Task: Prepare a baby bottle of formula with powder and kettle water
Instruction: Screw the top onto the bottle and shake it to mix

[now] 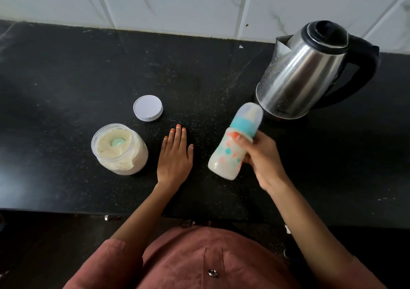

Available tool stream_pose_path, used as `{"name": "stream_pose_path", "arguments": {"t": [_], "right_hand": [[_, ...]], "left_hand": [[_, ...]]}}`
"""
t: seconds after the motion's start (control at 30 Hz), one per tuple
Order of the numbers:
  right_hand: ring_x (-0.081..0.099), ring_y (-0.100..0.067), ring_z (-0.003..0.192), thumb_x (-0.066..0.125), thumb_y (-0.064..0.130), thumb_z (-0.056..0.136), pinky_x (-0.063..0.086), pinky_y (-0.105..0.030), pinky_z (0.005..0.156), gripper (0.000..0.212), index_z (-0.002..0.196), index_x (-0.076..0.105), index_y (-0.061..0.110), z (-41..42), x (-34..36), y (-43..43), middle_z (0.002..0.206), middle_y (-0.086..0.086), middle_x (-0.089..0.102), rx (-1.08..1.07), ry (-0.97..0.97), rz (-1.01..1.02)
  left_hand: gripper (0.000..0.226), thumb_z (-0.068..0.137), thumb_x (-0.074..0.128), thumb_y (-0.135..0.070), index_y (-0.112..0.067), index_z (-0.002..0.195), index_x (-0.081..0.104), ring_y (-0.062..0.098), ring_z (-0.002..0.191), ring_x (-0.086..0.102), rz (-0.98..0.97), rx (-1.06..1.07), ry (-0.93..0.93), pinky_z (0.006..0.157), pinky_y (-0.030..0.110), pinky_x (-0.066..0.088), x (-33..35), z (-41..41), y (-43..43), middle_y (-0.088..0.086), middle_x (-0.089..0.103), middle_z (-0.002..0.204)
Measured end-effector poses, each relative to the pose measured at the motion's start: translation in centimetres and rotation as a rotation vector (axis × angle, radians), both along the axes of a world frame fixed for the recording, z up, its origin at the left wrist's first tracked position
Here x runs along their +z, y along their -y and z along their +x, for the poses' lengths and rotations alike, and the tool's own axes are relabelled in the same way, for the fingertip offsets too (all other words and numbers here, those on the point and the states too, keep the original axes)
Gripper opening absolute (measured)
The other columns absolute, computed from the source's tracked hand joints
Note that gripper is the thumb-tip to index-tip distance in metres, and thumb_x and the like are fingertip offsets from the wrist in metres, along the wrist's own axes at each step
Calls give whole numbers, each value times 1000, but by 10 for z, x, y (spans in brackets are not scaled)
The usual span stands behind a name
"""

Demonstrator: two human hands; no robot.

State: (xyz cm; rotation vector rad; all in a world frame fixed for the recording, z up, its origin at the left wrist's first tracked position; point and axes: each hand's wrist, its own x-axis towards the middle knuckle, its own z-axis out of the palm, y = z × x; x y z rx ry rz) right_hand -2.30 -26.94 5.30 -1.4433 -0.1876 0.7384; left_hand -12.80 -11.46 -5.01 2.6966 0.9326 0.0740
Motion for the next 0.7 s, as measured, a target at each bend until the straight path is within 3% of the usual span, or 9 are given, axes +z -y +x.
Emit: {"name": "stream_pose_path", "arguments": {"t": [0.07,0.2,0.27,0.37,0.53,0.6,0.7], "right_hand": [[69,-16,88,80,46,43,57,-31,70,55,89,68,20,4,2,2,89,1,73,-11,23,30],[69,-7,84,73,37,61,54,-23,61,41,98,62,22,25,7,2,93,4,70,-351,-109,224],[69,-8,80,74,37,61,54,-24,59,41,96,63,21,14,0,1,90,3,70,-266,-102,133],[70,-14,83,79,48,45,55,-28,64,52,87,68,20,-7,-3,3,86,1,73,-6,-6,-9],[69,-9,84,73,39,55,54,-24,62,49,98,63,19,21,9,1,89,5,72,-332,-95,225],[69,-9,81,73,35,54,55,-24,61,50,99,62,17,12,6,1,87,3,72,-220,-88,170],[69,-13,81,79,39,45,57,-31,66,45,85,68,20,-9,5,2,82,3,73,53,10,36]], "left_hand": [[55,101,19,-36,-12,148,4,15,144,-4,0,0,-2,115,31,-3,1,1,0,4,-1,157],[54,101,18,-35,-12,148,4,16,144,-3,7,-5,-6,116,32,-2,1,0,1,4,-1,157],[54,101,18,-35,-12,148,4,16,144,-4,7,-2,-11,116,32,-2,1,0,2,4,-1,157],[55,101,19,-35,-12,148,4,16,144,-3,8,-2,-12,115,31,-3,1,0,1,4,0,157],[55,101,18,-36,-11,148,4,17,144,-3,22,-2,-12,115,31,-3,0,0,1,4,0,157],[55,101,18,-36,-12,148,3,16,144,-4,11,1,-12,115,31,-3,-1,0,1,4,-1,157],[55,101,19,-36,-12,148,3,15,144,-5,-8,0,-6,115,31,-4,-1,1,0,3,-2,157]]}}
